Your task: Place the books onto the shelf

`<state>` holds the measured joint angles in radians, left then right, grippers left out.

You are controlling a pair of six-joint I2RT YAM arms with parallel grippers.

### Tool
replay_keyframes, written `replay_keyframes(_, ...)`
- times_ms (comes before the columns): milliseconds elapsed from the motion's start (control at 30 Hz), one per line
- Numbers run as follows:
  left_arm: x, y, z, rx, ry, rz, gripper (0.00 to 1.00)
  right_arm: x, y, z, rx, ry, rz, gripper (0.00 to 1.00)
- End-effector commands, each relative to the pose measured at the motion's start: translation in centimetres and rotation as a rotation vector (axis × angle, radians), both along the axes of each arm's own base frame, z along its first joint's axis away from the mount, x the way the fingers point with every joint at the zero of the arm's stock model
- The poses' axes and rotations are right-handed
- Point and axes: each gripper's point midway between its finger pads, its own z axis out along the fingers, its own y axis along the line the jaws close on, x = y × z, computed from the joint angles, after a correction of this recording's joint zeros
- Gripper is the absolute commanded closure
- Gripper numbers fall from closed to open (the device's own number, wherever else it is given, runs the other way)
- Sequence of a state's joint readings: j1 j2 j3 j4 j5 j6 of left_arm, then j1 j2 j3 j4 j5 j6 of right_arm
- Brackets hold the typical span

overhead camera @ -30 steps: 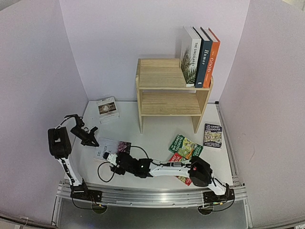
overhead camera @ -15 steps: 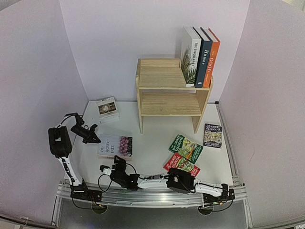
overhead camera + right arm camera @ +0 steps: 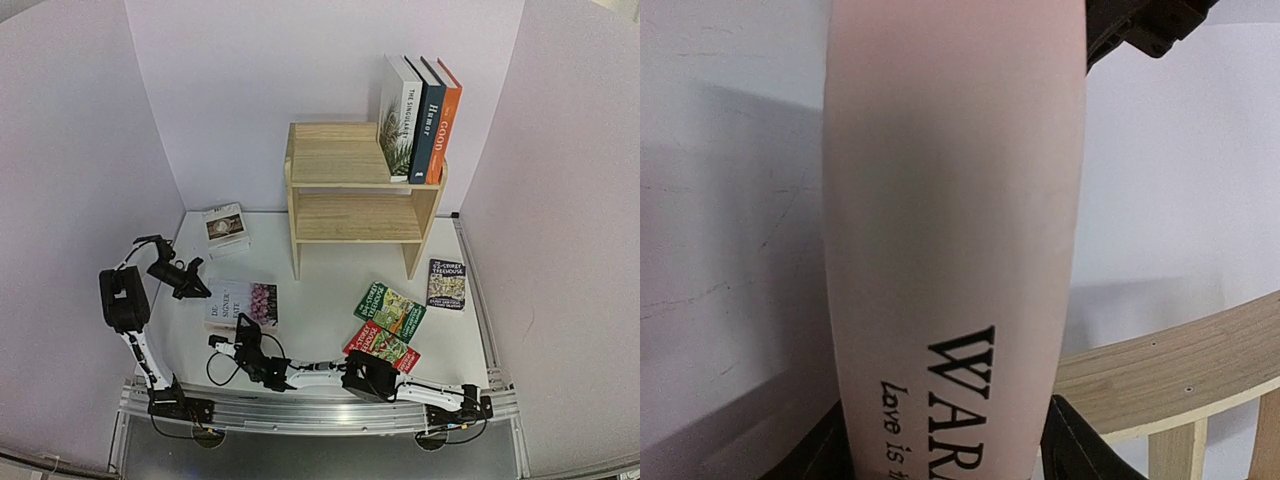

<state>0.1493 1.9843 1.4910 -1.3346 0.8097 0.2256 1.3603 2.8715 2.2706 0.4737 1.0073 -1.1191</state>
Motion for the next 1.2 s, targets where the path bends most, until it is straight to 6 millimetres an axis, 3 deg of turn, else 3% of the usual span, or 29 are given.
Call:
replay_keyframes(0, -2.5, -0.6, 3.0, -0.03, 0.094, 0.015, 1.0, 0.8, 0.3, 2.8, 0.075, -0.05, -0.015, 0.44)
replay_keyframes(100, -2.5, -0.7, 2.9, -0.033, 0.1, 0.016, 1.0, 1.4, 0.2, 2.9, 0.075, -0.056, -0.026, 0.46)
replay_keyframes(200, -2.5, -0.6, 2.8, -0.033, 0.103, 0.016, 1.0, 1.9, 0.1, 3.7, 0.103, -0.064, -0.038, 0.58)
replay_keyframes(367, -2.6, -0.7, 3.6, -0.043, 0.081, -0.005, 0.99, 1.4, 0.2, 7.6, 0.243, -0.05, -0.021, 0.73)
replay_keyframes(400, -2.7, -0.8, 4.1, -0.046, 0.062, -0.012, 0.93, 1.2, 0.2, 8.4, 0.273, -0.035, -0.012, 0.8)
replay_keyframes(433, -2.7, -0.9, 4.6, -0.049, 0.037, -0.014, 0.79, 1.0, 0.0, 9.1, 0.303, -0.017, -0.002, 0.86)
replay_keyframes(567, -1.7, -0.9, 7.3, -0.048, -0.083, -0.018, 0.07, 0.2, -1.2, 12.0, 0.401, 0.035, -0.002, 0.94)
replay_keyframes(600, -1.1, -0.5, 8.4, -0.036, -0.129, -0.013, 0.02, 0.1, -1.6, 12.6, 0.426, 0.057, -0.009, 0.97)
replay_keyframes(733, 1.7, 2.0, 13.8, 0.034, -0.344, 0.032, 0.0, -1.1, -3.2, 14.9, 0.584, 0.25, 0.023, 1.0)
replay_keyframes(833, 2.6, 3.7, 16.6, 0.137, -0.465, 0.04, 0.0, -2.2, -4.4, 16.6, 0.71, 0.493, 0.069, 1.0)
replay_keyframes(900, 2.8, 4.6, 17.1, 0.21, -0.503, 0.035, 0.0, -3.2, -4.5, 16.8, 0.764, 0.712, 0.131, 0.99)
replay_keyframes(1000, 2.9, 5.9, 17.3, 0.272, -0.523, 0.045, 0.0, -4.1, -5.7, 20.6, 0.931, 0.945, 0.219, 1.0)
replay_keyframes(1067, 3.1, 6.6, 17.3, 0.3, -0.528, 0.064, 0.0, -4.0, -6.7, 23.0, 0.987, 0.988, 0.251, 1.0)
replay_keyframes(1167, 3.6, 7.6, 17.5, 0.341, -0.547, 0.093, 0.0, -4.3, -8.5, 28.3, 1.06, 0.991, 0.326, 1.0)
